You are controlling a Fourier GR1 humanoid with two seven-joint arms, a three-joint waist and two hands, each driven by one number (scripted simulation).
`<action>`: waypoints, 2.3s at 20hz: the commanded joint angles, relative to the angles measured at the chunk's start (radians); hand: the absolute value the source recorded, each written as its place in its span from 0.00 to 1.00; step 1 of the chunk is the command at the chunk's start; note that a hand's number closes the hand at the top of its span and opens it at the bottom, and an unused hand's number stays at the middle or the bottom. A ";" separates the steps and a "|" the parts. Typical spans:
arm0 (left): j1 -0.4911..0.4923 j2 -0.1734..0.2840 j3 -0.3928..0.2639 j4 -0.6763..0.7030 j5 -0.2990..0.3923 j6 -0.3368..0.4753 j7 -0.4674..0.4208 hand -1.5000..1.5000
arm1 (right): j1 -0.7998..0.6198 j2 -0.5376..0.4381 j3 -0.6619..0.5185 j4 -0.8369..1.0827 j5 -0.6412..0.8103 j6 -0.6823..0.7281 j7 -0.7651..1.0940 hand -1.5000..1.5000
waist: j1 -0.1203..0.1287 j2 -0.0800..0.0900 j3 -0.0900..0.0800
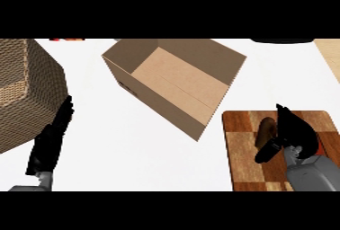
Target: Pick the sweet potato from the cutting board and place it in the cardboard box
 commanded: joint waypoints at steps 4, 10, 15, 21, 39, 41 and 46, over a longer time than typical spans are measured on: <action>-0.007 -0.044 -0.011 -0.006 -0.049 0.019 0.031 0.50 | -0.003 0.043 -0.038 0.000 0.045 0.072 0.124 0.00 | -0.002 0.000 0.000; 0.038 -0.028 0.016 -0.076 -0.043 -0.028 0.048 0.50 | 0.017 0.063 -0.089 0.069 0.091 0.054 0.030 0.00 | 0.002 0.000 0.000; 0.006 -0.070 -0.006 -0.100 -0.069 -0.011 0.079 0.50 | 0.038 0.121 -0.065 0.138 0.146 0.024 -0.003 0.00 | 0.002 0.000 0.001; 0.013 -0.074 0.028 -0.092 -0.093 -0.030 0.083 0.50 | 0.016 0.146 -0.154 0.130 0.117 0.080 -0.038 1.00 | 0.002 0.000 0.001; -0.046 -0.074 0.059 -0.013 -0.061 -0.088 0.031 0.50 | -0.227 -0.183 -0.103 0.340 0.146 0.000 -1.041 1.00 | 0.045 0.019 0.004; 0.009 -0.063 0.056 -0.066 -0.066 -0.091 0.020 0.50 | -0.257 -0.191 -0.129 0.445 0.147 -0.056 -1.158 1.00 | 0.048 0.012 0.004; 0.010 -0.097 0.040 -0.076 -0.082 -0.081 0.064 0.50 | -0.374 -0.163 -0.177 0.646 0.206 -0.174 -1.289 1.00 | 0.023 0.005 0.002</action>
